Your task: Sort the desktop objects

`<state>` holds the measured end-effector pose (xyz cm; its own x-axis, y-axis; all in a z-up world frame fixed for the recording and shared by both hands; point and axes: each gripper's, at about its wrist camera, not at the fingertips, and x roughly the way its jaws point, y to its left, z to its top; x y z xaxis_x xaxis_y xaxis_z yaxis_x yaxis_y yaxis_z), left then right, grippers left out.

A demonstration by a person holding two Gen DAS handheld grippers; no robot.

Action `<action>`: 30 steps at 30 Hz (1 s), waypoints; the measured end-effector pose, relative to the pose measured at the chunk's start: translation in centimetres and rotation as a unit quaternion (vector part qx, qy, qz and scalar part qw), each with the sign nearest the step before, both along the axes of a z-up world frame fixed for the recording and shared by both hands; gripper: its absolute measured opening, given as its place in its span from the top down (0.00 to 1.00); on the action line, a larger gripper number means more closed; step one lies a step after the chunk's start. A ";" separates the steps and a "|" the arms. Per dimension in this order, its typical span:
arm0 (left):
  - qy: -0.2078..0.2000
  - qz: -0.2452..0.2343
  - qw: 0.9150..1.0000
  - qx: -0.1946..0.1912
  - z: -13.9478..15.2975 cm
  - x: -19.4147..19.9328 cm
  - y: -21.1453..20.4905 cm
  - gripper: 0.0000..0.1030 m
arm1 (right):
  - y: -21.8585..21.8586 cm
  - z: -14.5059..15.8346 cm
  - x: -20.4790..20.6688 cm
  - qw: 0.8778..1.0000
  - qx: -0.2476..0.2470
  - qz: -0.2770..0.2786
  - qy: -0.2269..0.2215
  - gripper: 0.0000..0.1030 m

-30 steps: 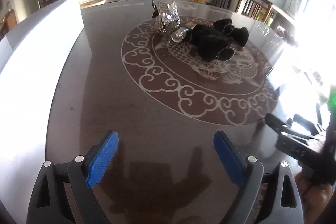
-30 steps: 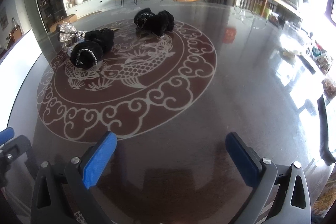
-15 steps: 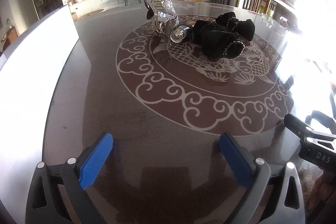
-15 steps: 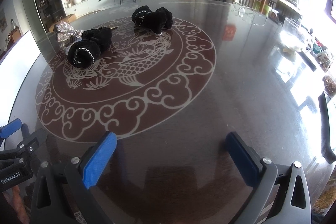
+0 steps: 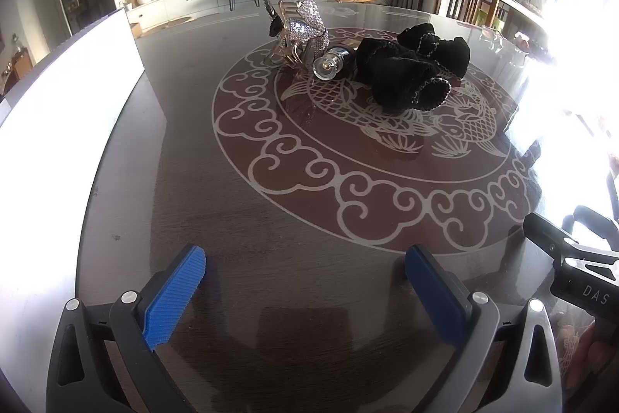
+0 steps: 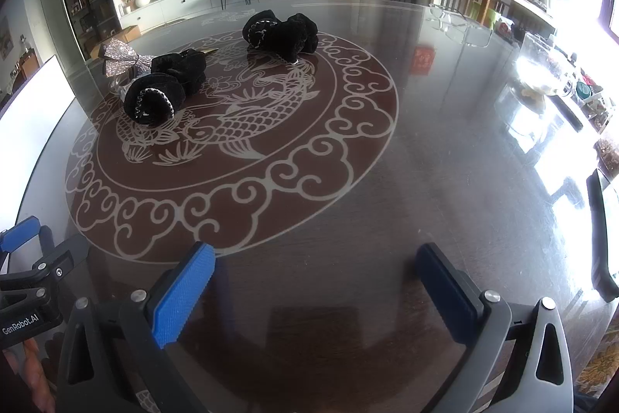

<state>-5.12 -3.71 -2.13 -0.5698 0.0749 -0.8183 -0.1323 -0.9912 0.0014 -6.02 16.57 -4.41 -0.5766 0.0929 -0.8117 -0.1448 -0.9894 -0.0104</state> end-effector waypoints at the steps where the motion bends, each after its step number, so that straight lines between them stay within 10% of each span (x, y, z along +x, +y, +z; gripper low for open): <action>1: 0.000 0.000 1.000 0.000 0.0 0.0 0.0 0.00 | 0.0 0.0 0.0 1.000 0.000 0.000 0.000 0.00; 18: -0.003 -0.010 1.000 0.000 0.3 -0.6 0.0 0.00 | 0.0 0.0 0.0 1.000 0.000 0.000 0.000 0.00; 30: -0.002 0.016 1.000 0.000 0.5 -9.3 0.3 0.00 | 0.0 0.0 0.0 1.000 0.000 0.000 0.000 0.00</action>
